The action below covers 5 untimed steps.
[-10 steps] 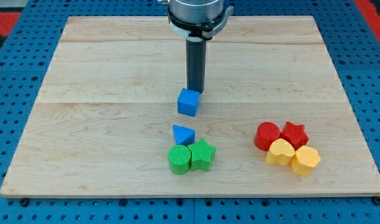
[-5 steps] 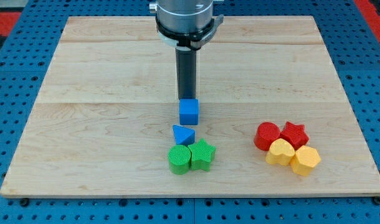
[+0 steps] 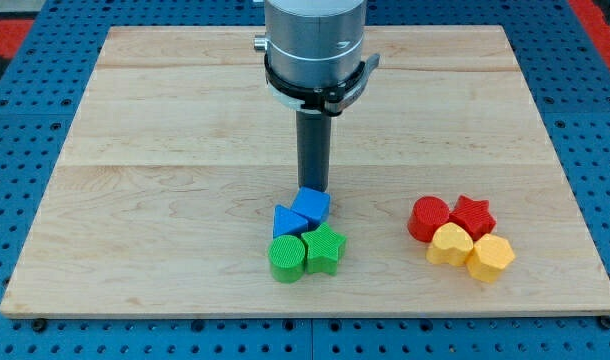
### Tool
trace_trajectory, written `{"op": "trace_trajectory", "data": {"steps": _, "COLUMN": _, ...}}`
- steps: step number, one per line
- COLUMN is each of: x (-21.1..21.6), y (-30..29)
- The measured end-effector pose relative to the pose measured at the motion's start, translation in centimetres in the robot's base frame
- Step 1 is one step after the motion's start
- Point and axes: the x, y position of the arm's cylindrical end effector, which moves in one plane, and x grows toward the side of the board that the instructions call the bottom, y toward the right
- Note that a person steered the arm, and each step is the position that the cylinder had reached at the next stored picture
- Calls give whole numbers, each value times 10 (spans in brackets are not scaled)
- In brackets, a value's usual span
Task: Push the blue cube closer to the blue triangle and green star
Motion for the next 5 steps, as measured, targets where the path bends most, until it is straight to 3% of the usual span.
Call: {"op": "trace_trajectory", "data": {"steps": 5, "x": 17, "y": 20}}
